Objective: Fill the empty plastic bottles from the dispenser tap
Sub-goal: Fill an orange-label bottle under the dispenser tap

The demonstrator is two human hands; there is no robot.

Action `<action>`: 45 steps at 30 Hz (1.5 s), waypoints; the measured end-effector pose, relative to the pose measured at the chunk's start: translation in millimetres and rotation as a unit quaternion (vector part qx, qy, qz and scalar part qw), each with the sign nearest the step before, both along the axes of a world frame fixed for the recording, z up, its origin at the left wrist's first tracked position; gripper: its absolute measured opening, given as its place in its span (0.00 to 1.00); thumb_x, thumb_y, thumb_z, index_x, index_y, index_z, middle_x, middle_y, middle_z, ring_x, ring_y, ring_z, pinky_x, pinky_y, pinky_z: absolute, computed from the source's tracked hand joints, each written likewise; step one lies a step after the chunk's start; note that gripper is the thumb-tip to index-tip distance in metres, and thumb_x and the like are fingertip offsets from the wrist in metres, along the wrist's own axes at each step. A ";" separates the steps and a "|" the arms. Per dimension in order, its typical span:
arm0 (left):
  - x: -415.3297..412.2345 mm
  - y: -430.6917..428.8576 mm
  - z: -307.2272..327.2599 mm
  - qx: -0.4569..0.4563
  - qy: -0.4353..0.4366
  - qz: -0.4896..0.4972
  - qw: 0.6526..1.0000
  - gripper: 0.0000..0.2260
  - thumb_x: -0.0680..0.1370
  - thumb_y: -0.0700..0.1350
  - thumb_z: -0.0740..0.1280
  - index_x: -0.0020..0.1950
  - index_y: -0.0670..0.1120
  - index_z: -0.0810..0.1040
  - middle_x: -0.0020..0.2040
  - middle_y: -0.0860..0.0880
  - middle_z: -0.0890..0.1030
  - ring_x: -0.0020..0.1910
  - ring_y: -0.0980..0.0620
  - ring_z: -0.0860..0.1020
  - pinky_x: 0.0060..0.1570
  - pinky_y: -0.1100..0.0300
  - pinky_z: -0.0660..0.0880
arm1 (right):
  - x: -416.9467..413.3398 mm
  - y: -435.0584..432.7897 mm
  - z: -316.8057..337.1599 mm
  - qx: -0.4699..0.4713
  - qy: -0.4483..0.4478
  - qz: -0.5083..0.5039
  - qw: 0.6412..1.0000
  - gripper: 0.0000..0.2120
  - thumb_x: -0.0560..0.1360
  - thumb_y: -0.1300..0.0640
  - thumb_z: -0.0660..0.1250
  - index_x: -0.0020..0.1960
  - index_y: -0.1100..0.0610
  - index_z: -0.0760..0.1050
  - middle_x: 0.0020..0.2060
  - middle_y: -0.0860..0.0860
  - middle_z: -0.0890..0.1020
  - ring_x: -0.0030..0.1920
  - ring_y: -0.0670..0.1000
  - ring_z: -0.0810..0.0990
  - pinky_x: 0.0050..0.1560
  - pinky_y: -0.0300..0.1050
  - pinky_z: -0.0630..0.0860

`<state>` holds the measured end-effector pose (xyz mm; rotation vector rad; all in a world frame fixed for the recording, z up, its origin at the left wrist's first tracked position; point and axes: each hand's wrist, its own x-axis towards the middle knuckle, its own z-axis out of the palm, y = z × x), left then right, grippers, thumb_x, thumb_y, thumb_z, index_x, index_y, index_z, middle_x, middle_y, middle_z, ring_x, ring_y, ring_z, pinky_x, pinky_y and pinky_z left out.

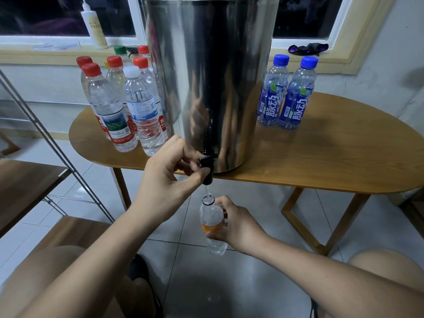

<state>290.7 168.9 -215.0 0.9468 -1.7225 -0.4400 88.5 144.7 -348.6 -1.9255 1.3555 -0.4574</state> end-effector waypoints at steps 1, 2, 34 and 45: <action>0.0 -0.2 -0.2 0.001 -0.001 0.001 1.000 0.10 0.77 0.35 0.78 0.47 0.43 0.78 0.45 0.44 0.79 0.44 0.40 0.81 0.45 0.52 0.79 | 0.0 0.1 0.0 0.000 -0.001 -0.001 1.000 0.32 0.69 0.44 0.82 0.63 0.38 0.66 0.54 0.44 0.83 0.54 0.46 0.83 0.58 0.53 0.83; -0.1 -0.2 -0.2 0.002 -0.002 0.003 1.000 0.11 0.77 0.33 0.78 0.47 0.43 0.78 0.45 0.44 0.79 0.44 0.40 0.81 0.45 0.52 0.79 | -0.1 0.1 -0.3 -0.001 -0.002 -0.002 1.000 0.32 0.68 0.44 0.82 0.63 0.38 0.66 0.54 0.44 0.84 0.53 0.46 0.83 0.57 0.54 0.83; 0.6 0.2 0.4 -0.005 -0.004 0.003 1.000 0.08 0.77 0.37 0.77 0.48 0.44 0.78 0.45 0.44 0.79 0.44 0.41 0.81 0.45 0.49 0.80 | 0.2 -0.1 -1.5 -0.004 0.000 -0.006 1.000 0.31 0.68 0.45 0.83 0.62 0.40 0.68 0.54 0.44 0.84 0.54 0.47 0.83 0.57 0.53 0.82; 0.2 0.3 0.1 -0.005 -0.006 0.007 1.000 0.08 0.76 0.37 0.77 0.48 0.42 0.78 0.44 0.44 0.79 0.43 0.43 0.81 0.45 0.52 0.80 | 0.0 -0.4 -2.5 -0.005 0.003 -0.008 1.000 0.31 0.68 0.45 0.83 0.62 0.40 0.68 0.54 0.44 0.84 0.54 0.47 0.83 0.57 0.54 0.82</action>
